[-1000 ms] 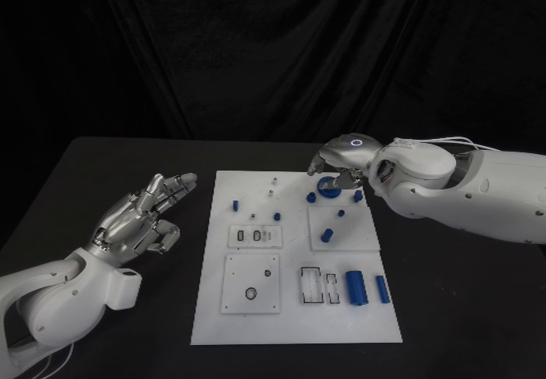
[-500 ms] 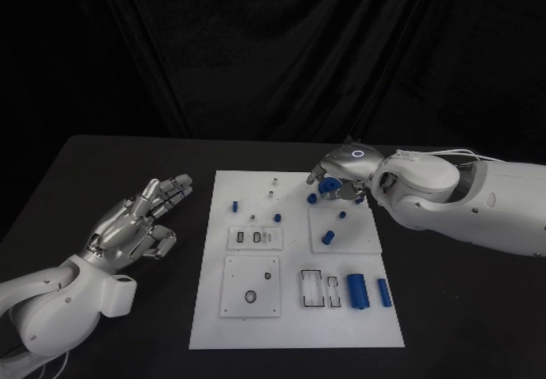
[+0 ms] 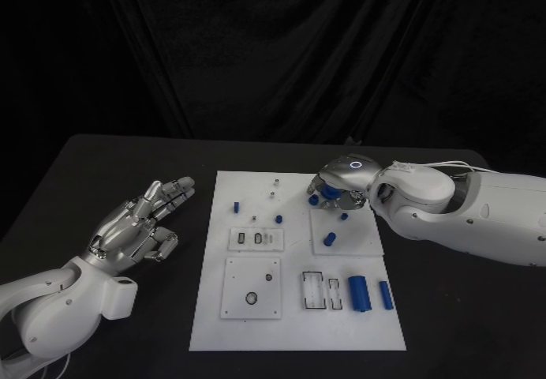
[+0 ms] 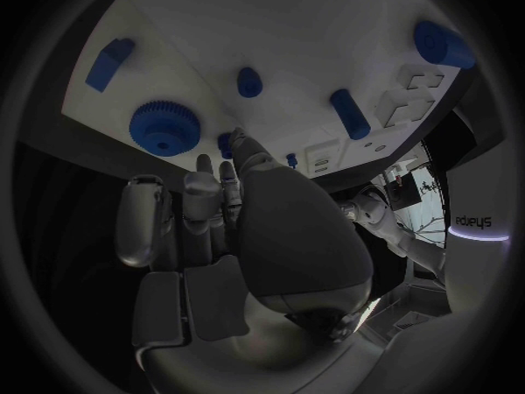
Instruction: Assemble the parts on the task board
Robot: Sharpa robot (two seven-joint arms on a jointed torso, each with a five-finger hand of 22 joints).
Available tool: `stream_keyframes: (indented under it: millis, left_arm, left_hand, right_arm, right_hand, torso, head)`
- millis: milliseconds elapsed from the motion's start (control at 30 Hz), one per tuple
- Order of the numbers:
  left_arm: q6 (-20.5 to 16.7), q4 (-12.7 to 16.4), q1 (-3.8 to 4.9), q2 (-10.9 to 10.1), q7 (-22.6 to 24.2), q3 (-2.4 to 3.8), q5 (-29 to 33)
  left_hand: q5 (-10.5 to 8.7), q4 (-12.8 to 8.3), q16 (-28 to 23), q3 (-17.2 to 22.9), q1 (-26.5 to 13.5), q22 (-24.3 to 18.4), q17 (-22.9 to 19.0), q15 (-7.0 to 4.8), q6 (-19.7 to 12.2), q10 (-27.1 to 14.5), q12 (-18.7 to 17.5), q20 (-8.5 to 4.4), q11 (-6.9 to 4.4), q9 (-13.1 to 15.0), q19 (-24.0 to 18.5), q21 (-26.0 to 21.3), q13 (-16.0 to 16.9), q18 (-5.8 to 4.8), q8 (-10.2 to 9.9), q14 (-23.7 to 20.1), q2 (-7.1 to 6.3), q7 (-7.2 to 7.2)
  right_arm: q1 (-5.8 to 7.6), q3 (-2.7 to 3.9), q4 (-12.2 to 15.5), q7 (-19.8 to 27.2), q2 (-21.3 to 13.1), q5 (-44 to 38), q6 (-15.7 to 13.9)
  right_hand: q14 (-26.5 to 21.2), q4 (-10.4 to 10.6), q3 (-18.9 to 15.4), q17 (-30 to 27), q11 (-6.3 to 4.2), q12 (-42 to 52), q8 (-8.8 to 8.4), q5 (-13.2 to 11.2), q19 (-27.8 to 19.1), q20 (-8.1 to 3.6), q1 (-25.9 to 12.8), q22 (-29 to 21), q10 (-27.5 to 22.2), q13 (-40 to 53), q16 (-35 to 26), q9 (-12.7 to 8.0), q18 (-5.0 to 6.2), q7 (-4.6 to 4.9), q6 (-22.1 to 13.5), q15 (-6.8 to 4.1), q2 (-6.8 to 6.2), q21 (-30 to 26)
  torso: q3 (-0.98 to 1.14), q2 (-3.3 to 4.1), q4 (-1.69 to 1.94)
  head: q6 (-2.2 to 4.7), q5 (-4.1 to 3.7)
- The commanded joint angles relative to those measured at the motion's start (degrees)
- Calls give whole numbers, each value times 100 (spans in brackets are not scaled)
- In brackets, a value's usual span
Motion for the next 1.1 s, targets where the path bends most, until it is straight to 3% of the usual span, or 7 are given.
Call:
stream_keyframes:
  millis: [33, 267, 533, 667, 767, 933, 1100]
  left_arm:
    - [148, -3, 17, 28, 1240, 5, 24]
    - [204, -31, 16, 55, 1211, 3, 24]
    - [234, -52, 16, 63, 1177, 1, 24]
    - [253, -62, 16, 77, 1153, -1, 24]
    - [269, -86, 15, 91, 1132, -5, 24]
    - [294, -142, 15, 116, 1113, -17, 37]
    - [300, -164, 15, 107, 1104, -24, 59]
  left_hand:
    - [70, -42, -26, 13, -22, 1507, -10, 16, 60, 1, 23, 41, 43, -3, 603, 17, -18, -34, 17, 27, 36, 24]
    - [229, -90, -15, 51, -6, 1507, -11, 31, 130, 26, 46, 76, 70, -9, 603, 17, -40, -34, 18, 34, 41, 41]
    - [376, -145, -5, 90, 5, 1507, -16, 48, 209, 47, 66, 139, 91, -18, 603, 17, -71, -34, 20, 44, 38, 59]
    - [459, -177, 1, 117, 12, 1507, -18, 60, 254, 62, 80, 172, 106, -27, 603, 17, -91, -34, 21, 50, 41, 69]
    - [542, -209, 7, 143, 23, 1507, -21, 72, 287, 75, 94, 198, 116, -36, 603, 17, -107, -34, 20, 56, 41, 80]
    - [571, -224, 4, 159, 23, 1507, -26, 70, 304, 82, 101, 222, 124, -46, 603, 17, -120, -34, 17, 57, 42, 84]
    - [612, -247, 0, 189, 20, 1507, -34, 65, 335, 90, 111, 268, 130, -62, 603, 17, -145, -34, 13, 58, 46, 92]
  right_arm:
    - [-59, 4, -70, -65, 46, -75, -271]
    - [-132, 5, -169, 23, 124, 32, -464]
    - [-156, 5, -248, 92, 181, 107, -578]
    - [-161, 5, -273, 145, 195, 189, -663]
    - [-167, 5, -280, 172, 203, 228, -729]
    - [-171, 5, -280, 209, 205, 254, -873]
    - [-171, 7, -234, 231, 164, 261, -993]
  right_hand:
    - [29, 9, 59, 31, 15, -43, -8, 81, 41, 38, 38, 34, 82, 7, -4, 15, -96, 20, 44, 33, -11, 31]
    - [65, 28, 167, 111, 26, -90, -3, 176, 67, 102, 54, 85, 195, 6, 21, 38, -105, 70, 130, 106, 38, 50]
    - [85, 84, 346, 166, 47, -178, 64, 221, 84, 160, 50, 128, 352, -4, 33, 104, -106, 116, 382, 149, 93, 66]
    - [120, 137, 501, 261, 38, -230, 180, 209, 119, 166, 52, 201, 535, -6, 69, 201, -118, 171, 691, 152, 165, 96]
    - [140, 161, 589, 299, 15, -269, 299, 167, 141, 158, 47, 244, 710, -10, 81, 298, -124, 207, 962, 138, 188, 115]
    - [179, 191, 692, 373, -86, -353, 472, -6, 161, 93, 14, 292, 1124, -8, 91, 504, -130, 131, 1322, 60, 224, 129]
    - [209, 164, 745, 418, -171, -433, 576, -19, 173, 25, 27, 319, 1416, -11, 87, 660, -134, 129, 1483, -11, 251, 132]
  torso:
    - [-3, 18, 3]
    - [-11, 29, -3]
    - [-16, 39, -2]
    - [-18, 46, -2]
    - [-21, 47, -6]
    - [-27, 54, -2]
    - [-28, 56, 5]
  head:
    - [-4, -1]
    - [-14, 63]
    - [2, 49]
    - [25, 46]
    - [29, 46]
    - [45, 49]
    - [50, 111]
